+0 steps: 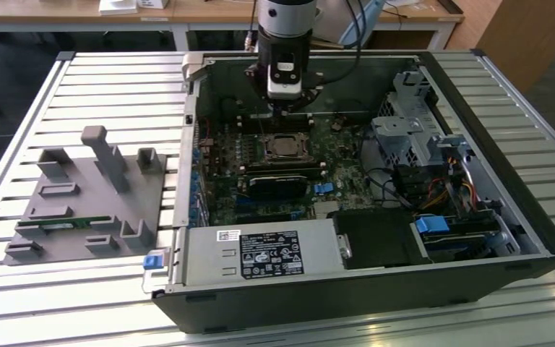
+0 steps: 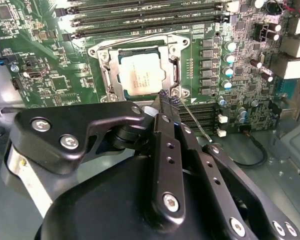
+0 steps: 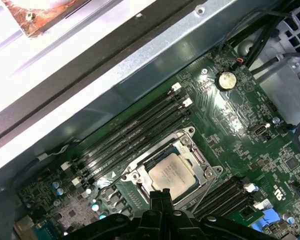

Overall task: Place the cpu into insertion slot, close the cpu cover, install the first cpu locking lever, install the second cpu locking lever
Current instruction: 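Install the first cpu locking lever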

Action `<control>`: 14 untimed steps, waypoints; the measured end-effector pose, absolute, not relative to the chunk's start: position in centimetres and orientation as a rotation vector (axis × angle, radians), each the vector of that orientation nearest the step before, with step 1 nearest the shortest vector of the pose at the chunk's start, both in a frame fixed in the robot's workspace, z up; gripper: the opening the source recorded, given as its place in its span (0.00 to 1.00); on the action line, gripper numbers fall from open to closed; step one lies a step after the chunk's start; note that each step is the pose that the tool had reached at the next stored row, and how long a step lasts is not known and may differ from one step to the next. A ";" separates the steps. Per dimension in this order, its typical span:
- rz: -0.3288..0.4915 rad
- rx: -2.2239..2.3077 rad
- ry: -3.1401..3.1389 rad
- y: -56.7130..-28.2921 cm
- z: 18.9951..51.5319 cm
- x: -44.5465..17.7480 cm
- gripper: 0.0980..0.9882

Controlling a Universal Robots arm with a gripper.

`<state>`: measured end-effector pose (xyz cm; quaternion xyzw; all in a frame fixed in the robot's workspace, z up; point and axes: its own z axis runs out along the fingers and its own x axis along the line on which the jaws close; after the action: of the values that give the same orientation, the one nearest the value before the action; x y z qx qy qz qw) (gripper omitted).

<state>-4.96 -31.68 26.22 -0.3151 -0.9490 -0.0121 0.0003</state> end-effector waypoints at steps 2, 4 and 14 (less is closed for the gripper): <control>-0.038 -0.975 -2.985 -31.7 26.2 -5.0 0.01; -0.038 -0.960 -2.990 -31.7 26.2 -5.0 0.01; -0.038 -0.887 -3.012 -31.7 26.2 -5.0 0.01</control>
<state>-4.96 -31.68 26.22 -0.2823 -0.9592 -0.0120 0.0007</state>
